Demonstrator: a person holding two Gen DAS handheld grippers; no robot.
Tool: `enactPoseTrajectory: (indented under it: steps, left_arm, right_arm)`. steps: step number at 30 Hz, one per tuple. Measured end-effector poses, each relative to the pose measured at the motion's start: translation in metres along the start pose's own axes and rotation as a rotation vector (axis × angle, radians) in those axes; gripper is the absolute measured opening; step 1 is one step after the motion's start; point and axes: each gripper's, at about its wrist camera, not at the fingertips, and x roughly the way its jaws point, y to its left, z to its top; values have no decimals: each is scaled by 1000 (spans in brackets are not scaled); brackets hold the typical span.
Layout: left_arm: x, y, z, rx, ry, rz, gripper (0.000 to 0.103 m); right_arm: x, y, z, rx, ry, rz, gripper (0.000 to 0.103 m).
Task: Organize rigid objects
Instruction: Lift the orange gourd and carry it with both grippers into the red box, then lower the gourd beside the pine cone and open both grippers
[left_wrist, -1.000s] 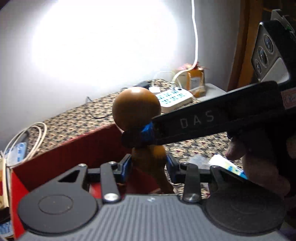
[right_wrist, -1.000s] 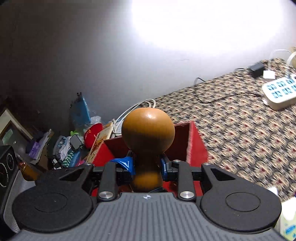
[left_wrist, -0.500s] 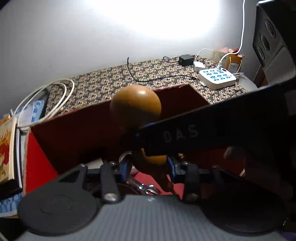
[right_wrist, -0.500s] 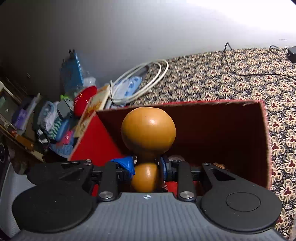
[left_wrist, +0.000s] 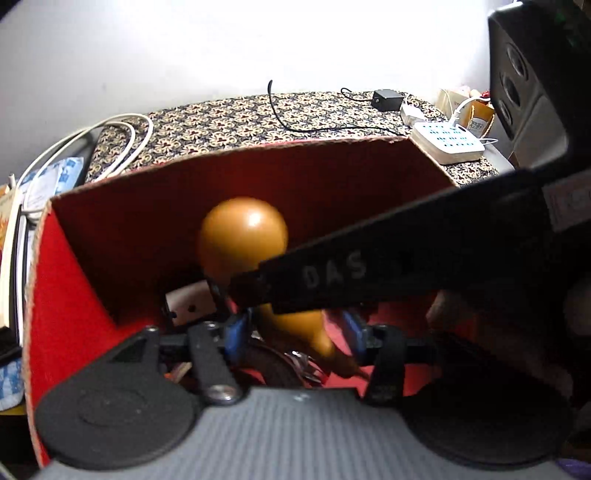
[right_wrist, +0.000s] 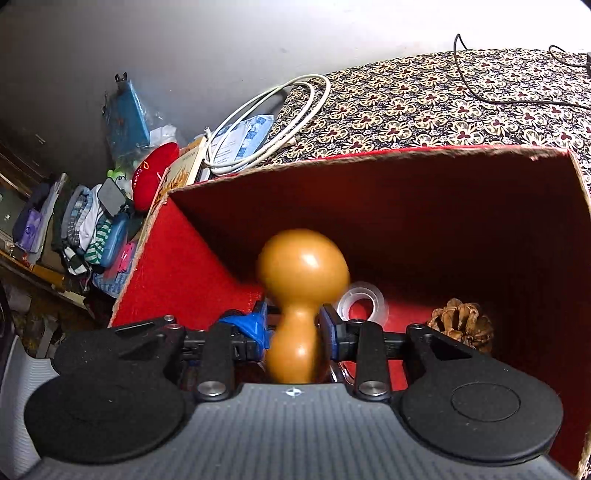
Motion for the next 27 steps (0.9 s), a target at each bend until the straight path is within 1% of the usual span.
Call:
enactPoseTrajectory:
  steps: [4,8,12,22,27]
  left_arm:
    - [-1,-1,0,-5,1,8,52]
    - [0,-2,2,-19,7,32,56]
    - [1,-2,3,-32,11,55,55]
    - [2,-4,3,-40,10,115,55]
    - [3,-4,3,-43,6,133,55]
  right_arm:
    - [-1,6,-3,-39,-33,-25,15]
    - [-1,-3,-3,28,-42,-17,15]
    - [-1,-13,-3,88,-46,6,15]
    - [-3,-11,-4,90,-65,-1,15]
    - [-4,-12,-4,97,-78,-6,15]
